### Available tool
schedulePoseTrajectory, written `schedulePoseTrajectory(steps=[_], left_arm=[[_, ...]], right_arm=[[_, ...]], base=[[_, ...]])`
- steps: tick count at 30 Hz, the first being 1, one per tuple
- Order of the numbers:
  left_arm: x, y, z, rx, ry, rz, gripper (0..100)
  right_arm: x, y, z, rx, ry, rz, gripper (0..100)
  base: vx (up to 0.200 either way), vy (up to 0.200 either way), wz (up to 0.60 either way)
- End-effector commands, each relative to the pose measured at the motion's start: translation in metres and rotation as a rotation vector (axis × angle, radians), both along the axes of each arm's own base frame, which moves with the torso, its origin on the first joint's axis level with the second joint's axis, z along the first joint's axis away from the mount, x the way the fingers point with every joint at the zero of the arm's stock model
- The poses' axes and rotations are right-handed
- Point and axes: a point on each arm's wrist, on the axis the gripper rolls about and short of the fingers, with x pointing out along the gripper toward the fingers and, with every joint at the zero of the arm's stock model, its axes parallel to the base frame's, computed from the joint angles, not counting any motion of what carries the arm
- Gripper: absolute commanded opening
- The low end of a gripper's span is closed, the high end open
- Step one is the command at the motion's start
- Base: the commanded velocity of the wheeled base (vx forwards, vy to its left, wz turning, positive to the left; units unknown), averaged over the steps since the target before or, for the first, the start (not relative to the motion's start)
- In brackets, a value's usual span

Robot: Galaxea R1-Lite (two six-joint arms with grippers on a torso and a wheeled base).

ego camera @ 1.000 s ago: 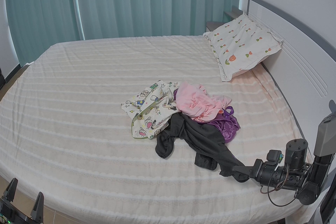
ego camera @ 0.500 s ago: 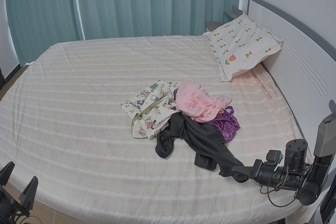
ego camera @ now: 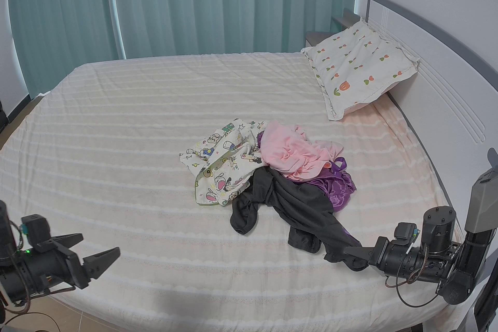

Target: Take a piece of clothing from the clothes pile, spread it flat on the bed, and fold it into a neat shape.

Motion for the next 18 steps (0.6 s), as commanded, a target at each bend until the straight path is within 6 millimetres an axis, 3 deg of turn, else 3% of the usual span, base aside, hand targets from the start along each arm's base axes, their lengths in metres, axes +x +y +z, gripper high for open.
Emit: schedulePoseTrajectory(steps=[1, 5, 8, 9, 11, 18], left_arm=[[0.075, -0.052, -0.067, 0.045, 0.346, -0.102, 100], [0.106, -0.084, -0.087, -0.019, 0.341, -0.041, 100], [0.118, -0.096, -0.096, -0.015, 0.323, 0.014, 100], [0.133, -0.113, -0.109, -0.006, 0.296, 0.073, 100], [0.148, -0.126, -0.122, 0.0, 0.279, 0.101, 100], [0.182, -0.159, -0.148, -0.003, 0.237, 0.121, 100]], right_arm=[[-0.003, -0.001, -0.001, -0.006, 0.004, 0.005, 0], [-0.004, -0.001, -0.001, -0.007, 0.007, 0.006, 0], [-0.003, -0.001, -0.001, -0.007, 0.005, 0.005, 0], [-0.003, -0.001, 0.0, -0.004, -0.002, 0.003, 0], [-0.003, -0.001, 0.001, -0.002, -0.004, 0.003, 0], [-0.002, -0.001, 0.001, -0.003, -0.005, 0.002, 0]], base=[[0.0, 0.0, 0.0], [0.0, 0.0, 0.0], [0.0, 0.0, 0.0], [0.0, 0.0, 0.0], [0.0, 0.0, 0.0], [0.0, 0.0, 0.0]])
